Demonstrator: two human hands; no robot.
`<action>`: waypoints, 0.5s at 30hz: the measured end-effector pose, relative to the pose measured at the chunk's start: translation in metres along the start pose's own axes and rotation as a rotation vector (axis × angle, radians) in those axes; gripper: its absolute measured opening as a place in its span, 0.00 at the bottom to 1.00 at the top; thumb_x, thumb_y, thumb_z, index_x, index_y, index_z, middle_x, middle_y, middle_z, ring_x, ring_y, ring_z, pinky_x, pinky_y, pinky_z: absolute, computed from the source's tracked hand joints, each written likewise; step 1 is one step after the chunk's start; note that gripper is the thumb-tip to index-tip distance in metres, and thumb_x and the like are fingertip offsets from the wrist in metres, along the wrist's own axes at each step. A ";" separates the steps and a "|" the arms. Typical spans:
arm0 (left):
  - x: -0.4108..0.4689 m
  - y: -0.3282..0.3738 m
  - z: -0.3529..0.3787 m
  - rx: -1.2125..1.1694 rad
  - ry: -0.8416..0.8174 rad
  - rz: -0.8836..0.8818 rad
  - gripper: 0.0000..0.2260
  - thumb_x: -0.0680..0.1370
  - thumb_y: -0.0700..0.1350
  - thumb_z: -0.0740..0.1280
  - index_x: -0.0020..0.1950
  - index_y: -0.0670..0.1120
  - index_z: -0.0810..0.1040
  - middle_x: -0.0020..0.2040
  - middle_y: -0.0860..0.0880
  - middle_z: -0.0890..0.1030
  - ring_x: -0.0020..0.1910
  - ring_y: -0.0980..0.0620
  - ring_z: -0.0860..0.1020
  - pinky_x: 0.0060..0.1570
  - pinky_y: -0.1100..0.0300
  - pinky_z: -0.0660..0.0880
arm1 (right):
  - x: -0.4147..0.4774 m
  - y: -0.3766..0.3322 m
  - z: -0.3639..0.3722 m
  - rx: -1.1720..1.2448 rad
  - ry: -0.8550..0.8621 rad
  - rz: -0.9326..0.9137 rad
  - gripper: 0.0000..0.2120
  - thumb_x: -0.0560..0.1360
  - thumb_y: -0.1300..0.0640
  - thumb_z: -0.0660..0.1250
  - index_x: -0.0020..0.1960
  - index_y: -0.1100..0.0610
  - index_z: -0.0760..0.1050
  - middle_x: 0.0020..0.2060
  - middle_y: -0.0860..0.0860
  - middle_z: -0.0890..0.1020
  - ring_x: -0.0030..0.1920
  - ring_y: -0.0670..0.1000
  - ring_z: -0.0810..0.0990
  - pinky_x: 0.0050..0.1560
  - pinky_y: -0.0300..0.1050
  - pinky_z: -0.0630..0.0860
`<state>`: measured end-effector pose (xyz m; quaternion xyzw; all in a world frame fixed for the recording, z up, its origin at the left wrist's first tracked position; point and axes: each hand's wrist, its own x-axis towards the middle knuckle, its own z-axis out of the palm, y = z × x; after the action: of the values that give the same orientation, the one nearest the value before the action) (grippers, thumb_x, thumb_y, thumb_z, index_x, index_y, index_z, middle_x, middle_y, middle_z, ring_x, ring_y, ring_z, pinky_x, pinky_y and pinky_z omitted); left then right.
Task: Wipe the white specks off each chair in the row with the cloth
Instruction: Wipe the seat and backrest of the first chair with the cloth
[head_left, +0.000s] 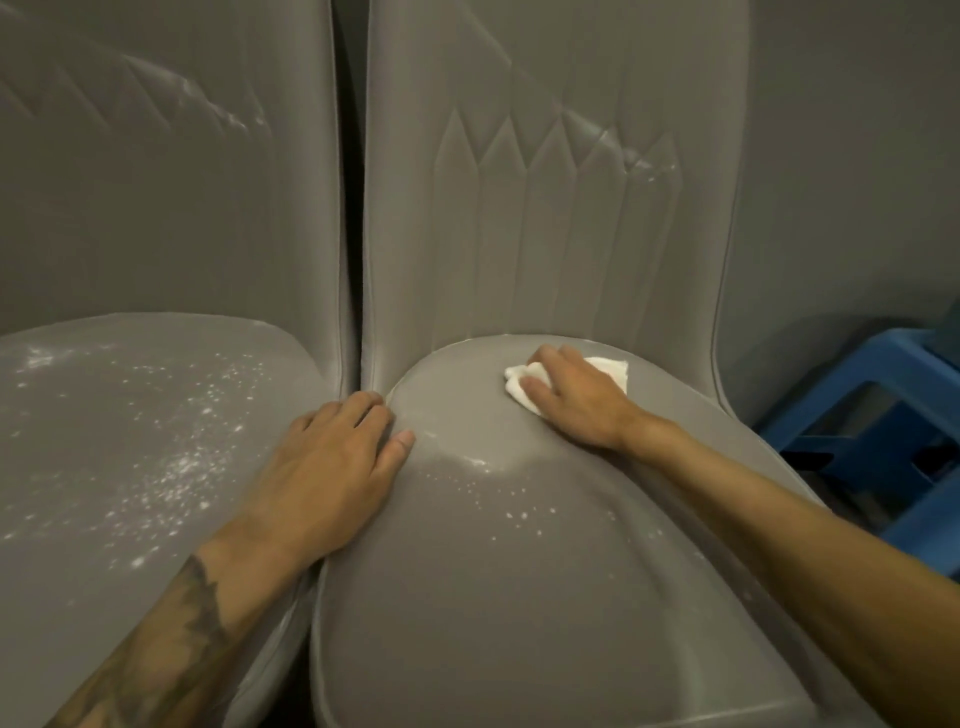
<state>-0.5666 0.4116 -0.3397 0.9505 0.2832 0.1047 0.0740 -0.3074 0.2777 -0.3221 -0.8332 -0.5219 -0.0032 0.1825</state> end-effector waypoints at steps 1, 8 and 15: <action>-0.001 0.000 -0.002 0.003 -0.012 0.001 0.26 0.84 0.63 0.44 0.68 0.52 0.74 0.70 0.55 0.72 0.65 0.50 0.74 0.68 0.52 0.68 | -0.005 -0.010 0.004 -0.001 0.004 0.001 0.14 0.83 0.47 0.58 0.62 0.56 0.69 0.56 0.57 0.73 0.56 0.60 0.76 0.55 0.50 0.68; 0.000 0.000 -0.009 0.079 -0.064 0.035 0.24 0.85 0.61 0.48 0.73 0.53 0.72 0.74 0.54 0.70 0.68 0.49 0.73 0.68 0.52 0.68 | -0.039 -0.028 0.000 0.003 -0.036 -0.144 0.13 0.83 0.47 0.59 0.62 0.53 0.71 0.54 0.53 0.73 0.54 0.55 0.74 0.55 0.46 0.64; 0.000 -0.010 -0.002 0.127 -0.048 0.141 0.24 0.81 0.59 0.51 0.60 0.47 0.81 0.63 0.43 0.82 0.50 0.37 0.84 0.49 0.41 0.81 | -0.041 -0.025 0.001 -0.016 0.020 0.133 0.15 0.82 0.46 0.58 0.63 0.54 0.69 0.57 0.55 0.73 0.56 0.59 0.76 0.55 0.49 0.68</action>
<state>-0.5726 0.4202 -0.3398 0.9731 0.2197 0.0685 0.0128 -0.3483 0.2518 -0.3238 -0.8673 -0.4637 -0.0035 0.1809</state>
